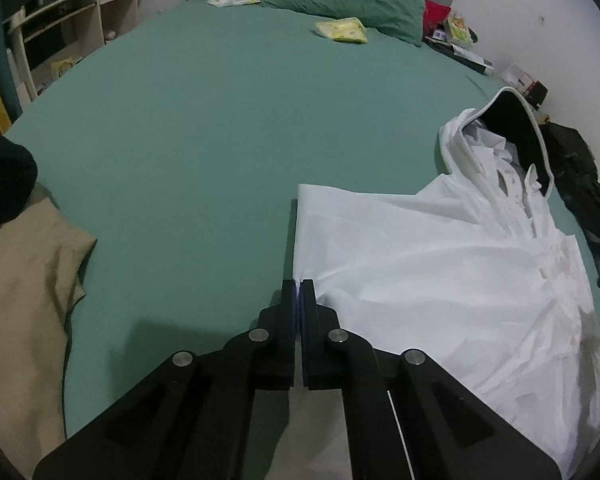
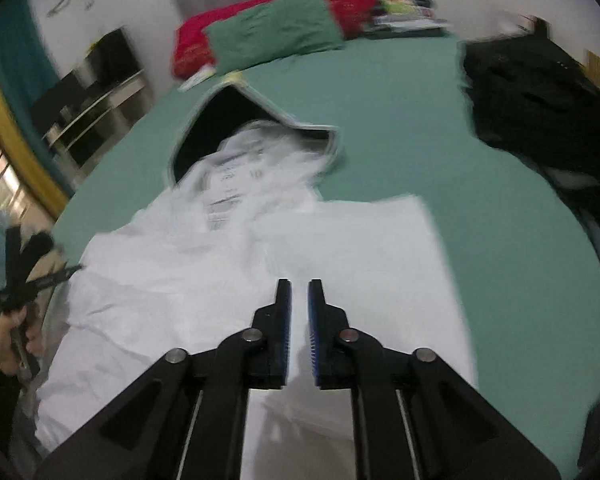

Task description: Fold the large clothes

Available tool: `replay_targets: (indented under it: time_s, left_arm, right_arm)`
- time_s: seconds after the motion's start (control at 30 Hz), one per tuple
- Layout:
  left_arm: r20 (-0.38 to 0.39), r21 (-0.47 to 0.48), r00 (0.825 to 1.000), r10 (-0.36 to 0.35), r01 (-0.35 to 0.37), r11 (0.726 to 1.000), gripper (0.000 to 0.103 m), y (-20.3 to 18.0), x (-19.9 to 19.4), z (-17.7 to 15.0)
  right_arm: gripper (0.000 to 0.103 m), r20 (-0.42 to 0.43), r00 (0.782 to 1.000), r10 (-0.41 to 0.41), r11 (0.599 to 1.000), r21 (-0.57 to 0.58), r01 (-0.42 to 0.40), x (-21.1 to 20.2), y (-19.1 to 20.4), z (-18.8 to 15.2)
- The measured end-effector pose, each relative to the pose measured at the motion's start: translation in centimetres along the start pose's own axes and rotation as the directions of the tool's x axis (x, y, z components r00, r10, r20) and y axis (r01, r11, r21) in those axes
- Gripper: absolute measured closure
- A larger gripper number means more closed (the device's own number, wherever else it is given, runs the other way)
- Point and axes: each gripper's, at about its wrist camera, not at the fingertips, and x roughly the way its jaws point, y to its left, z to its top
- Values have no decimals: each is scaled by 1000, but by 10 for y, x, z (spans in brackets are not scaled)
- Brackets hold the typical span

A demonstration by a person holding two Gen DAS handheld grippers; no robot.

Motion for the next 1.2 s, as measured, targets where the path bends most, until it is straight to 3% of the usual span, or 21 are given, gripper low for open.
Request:
replay_targets:
  time_s: [0.03,0.07,0.1,0.27,0.33,0.4,0.47,0.67,0.73,0.93,0.97,1.03,1.1,1.13,1.2]
  left_arm:
    - [2,0,1000,0,0,1000,99,0,-3,0]
    - [7,0,1000,5,-5,1000,97,1,-5,0]
    - [14,-1,1000,10,-10,1000,95,1,-7,0]
    - [-9,-9,1000,-16,16,1000,94,5,-6,-3]
    - [-34,7,999,-22,22,1000,94,1,0,-6]
    - [-61,33,998,-20,22,999,94,-4,6,-11]
    - [-36,81,999,6,-3,997,94,-9,7,-15]
    - [-21,98,999,33,-31,995,94,-13,7,-18]
    - [-9,117,998,56,-54,992,94,-17,7,-19]
    - [9,145,996,90,-90,985,94,-22,7,-21]
    - [5,143,996,87,-87,986,94,-21,7,-20]
    - [0,138,996,87,-87,987,94,-19,6,-19]
    - [-6,131,996,87,-85,988,94,-17,5,-18]
    - [-15,115,996,84,-82,990,94,-15,4,-17]
    - [-20,65,999,39,-37,997,94,-11,-1,-15]
  right_arm:
    - [71,-2,1000,-6,999,-46,5,4,15,4]
    - [52,3,1000,-16,995,-98,16,8,31,7]
    - [43,7,999,-33,988,-150,34,15,47,10]
    - [43,-76,993,-93,963,-262,70,64,85,11]
    - [53,-129,984,-120,951,-299,76,84,90,6]
    - [78,-151,981,-118,952,-300,68,94,88,5]
    - [100,-126,985,-114,957,-281,74,87,82,8]
    - [100,25,990,-136,977,-165,138,24,35,18]
    - [99,59,994,-91,990,-101,96,5,13,12]
    - [99,-48,989,-138,985,100,142,-4,-49,-35]
    - [97,-62,987,-149,983,103,155,-5,-53,-39]
    - [83,-94,974,-208,973,85,216,-9,-54,-52]
    - [45,-87,968,-237,966,89,244,-18,-53,-61]
    - [38,-74,968,-238,966,83,244,-22,-49,-62]
    - [35,-45,964,-261,963,61,263,-28,-45,-59]
